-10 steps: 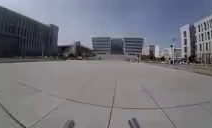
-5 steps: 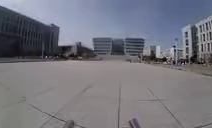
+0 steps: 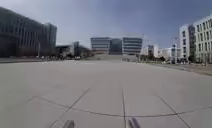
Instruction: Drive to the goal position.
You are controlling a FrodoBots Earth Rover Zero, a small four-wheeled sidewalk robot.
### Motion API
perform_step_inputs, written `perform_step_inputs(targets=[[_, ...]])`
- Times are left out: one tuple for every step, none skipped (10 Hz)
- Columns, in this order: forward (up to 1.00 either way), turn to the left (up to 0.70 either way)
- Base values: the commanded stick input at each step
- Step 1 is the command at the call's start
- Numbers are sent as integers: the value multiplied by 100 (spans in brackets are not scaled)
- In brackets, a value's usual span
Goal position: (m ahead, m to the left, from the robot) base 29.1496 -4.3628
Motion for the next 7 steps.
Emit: perform_step_inputs(targets=[[100,0],[100,0],[100,0],[100,0],[100,-2],[100,-25],[100,-27]])
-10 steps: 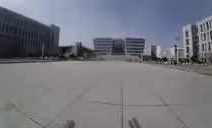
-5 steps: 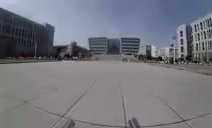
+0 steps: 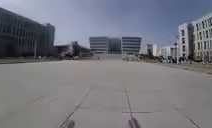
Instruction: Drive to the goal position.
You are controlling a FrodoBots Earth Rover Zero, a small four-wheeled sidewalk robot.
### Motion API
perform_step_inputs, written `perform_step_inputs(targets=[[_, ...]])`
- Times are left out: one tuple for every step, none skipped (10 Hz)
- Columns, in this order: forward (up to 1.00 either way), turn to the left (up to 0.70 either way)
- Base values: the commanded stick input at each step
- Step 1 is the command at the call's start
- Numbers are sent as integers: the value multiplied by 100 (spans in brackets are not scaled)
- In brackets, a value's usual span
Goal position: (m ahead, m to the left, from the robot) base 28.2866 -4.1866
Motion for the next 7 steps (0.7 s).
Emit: perform_step_inputs(targets=[[100,-27],[100,-27],[100,-11],[100,0],[100,0],[100,0],[100,0]])
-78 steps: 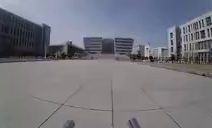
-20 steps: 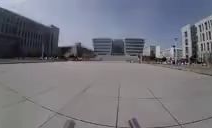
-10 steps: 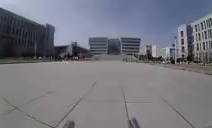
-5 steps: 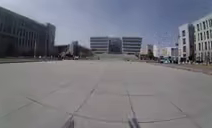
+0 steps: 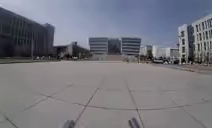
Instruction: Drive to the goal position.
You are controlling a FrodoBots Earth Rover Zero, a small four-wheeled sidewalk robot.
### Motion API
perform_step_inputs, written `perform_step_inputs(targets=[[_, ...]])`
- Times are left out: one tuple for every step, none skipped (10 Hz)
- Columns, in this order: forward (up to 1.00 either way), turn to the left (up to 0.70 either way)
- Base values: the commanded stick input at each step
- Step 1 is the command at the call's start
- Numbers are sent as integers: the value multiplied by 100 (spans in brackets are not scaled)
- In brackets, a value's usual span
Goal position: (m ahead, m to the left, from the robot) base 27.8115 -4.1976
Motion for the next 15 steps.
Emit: perform_step_inputs(targets=[[100,0],[100,0],[100,0],[100,0],[100,0],[100,0],[100,0],[100,0],[100,0],[100,0],[100,0],[100,-6],[100,-27],[100,-27],[100,-27]])
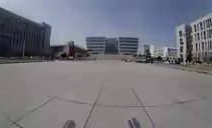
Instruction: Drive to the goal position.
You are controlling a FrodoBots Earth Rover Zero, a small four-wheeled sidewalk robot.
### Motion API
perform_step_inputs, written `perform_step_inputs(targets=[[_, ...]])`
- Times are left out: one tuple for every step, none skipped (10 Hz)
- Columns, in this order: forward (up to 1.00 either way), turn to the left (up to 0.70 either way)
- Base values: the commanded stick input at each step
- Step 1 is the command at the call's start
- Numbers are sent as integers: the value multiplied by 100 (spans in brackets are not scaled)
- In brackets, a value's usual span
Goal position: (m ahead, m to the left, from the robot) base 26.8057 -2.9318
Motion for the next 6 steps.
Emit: perform_step_inputs(targets=[[100,-5],[100,0],[100,0],[100,0],[100,0],[100,0]])
